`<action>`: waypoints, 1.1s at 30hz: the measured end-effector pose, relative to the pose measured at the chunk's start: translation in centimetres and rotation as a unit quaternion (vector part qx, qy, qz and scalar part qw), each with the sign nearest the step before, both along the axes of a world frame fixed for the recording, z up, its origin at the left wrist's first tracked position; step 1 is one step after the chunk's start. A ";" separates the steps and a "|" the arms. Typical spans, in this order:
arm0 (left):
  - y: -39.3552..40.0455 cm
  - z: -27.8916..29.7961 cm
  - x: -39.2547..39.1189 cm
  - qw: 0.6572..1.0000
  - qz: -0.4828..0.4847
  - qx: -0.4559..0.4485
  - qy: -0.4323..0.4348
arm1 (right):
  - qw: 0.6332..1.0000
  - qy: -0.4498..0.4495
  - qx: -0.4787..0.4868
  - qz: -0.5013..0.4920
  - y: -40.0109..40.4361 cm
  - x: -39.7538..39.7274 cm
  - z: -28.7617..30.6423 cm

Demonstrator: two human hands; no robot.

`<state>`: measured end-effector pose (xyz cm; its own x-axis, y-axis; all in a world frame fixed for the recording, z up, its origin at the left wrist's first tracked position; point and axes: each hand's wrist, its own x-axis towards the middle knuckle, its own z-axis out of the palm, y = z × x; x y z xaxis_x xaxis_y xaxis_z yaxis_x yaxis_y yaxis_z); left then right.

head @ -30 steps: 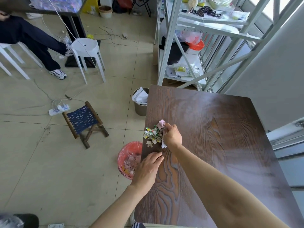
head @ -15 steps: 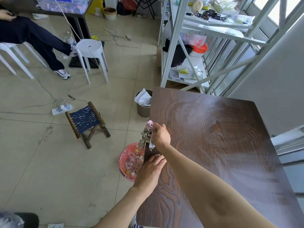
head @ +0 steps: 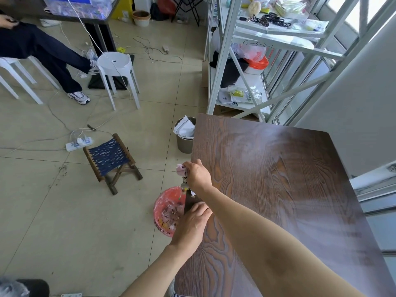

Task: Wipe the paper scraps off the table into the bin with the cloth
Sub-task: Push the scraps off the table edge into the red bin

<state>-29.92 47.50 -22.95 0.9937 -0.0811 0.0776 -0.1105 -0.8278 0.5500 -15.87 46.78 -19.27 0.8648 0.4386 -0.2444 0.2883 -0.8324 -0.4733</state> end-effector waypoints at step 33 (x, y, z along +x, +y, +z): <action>1.6 0.9 -3.0 0.999 -0.040 -0.025 0.011 | 0.973 0.056 0.102 -0.199 -1.8 -5.0 0.1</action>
<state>-32.93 49.09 -22.03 0.9859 -0.1560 0.0611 -0.1616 -0.7890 0.5928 -20.85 44.99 -19.20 0.9489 0.1237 -0.2905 -0.1011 -0.7526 -0.6506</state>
